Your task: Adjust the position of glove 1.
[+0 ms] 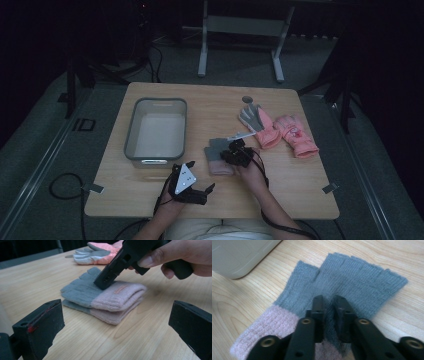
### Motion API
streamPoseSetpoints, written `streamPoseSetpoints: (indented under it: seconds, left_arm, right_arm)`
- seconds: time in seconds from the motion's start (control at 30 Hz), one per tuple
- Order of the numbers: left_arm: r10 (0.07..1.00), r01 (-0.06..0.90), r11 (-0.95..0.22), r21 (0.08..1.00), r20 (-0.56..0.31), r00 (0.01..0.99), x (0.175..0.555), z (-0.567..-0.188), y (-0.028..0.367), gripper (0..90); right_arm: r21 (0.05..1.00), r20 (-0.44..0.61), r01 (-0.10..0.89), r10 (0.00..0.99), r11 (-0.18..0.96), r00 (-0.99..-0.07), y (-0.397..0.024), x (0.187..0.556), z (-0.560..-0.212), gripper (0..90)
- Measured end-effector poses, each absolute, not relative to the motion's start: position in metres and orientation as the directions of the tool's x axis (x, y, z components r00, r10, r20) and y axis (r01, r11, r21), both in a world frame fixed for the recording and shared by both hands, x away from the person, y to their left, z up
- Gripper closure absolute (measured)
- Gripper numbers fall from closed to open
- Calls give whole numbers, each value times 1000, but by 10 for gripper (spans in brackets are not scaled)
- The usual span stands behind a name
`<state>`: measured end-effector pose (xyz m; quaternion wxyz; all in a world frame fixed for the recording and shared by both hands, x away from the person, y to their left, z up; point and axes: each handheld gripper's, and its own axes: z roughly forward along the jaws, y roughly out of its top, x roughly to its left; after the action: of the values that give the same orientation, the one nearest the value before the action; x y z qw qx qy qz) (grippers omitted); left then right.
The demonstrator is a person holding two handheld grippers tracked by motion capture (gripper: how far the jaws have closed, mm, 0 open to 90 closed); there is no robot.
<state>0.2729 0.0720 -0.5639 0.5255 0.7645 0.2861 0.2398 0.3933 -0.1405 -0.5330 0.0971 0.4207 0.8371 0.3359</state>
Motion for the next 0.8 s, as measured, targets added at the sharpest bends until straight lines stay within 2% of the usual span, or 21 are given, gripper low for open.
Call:
streamPoseSetpoints:
  seconds: [0.1,0.23,0.43,0.5,0.67,0.73,0.8]
  left_arm:
    - [683,130,-285,950,106,723,268,-563,70,0]
    - [664,117,-307,944,125,737,267,-561,65,0]
    - [623,191,-304,933,43,781,277,-541,61,20]
    - [621,215,-359,908,60,781,285,-535,57,31]
    - [519,197,-479,855,95,850,305,-529,42,40]
    - [475,178,-527,831,114,873,311,-529,35,69]
    - [408,132,-575,807,143,902,316,-530,30,178]
  right_arm:
    - [657,120,631,768,414,-629,-144,391,-528,711]
    - [683,121,613,766,398,-632,-151,391,-516,685]
    - [712,105,582,759,394,-642,-161,398,-500,606]
    - [717,90,571,760,400,-644,-164,403,-495,589]
    - [731,95,564,761,385,-642,-168,420,-484,580]
    - [732,100,563,757,384,-646,-167,428,-483,550]
    - [722,101,569,754,393,-648,-165,434,-483,522]
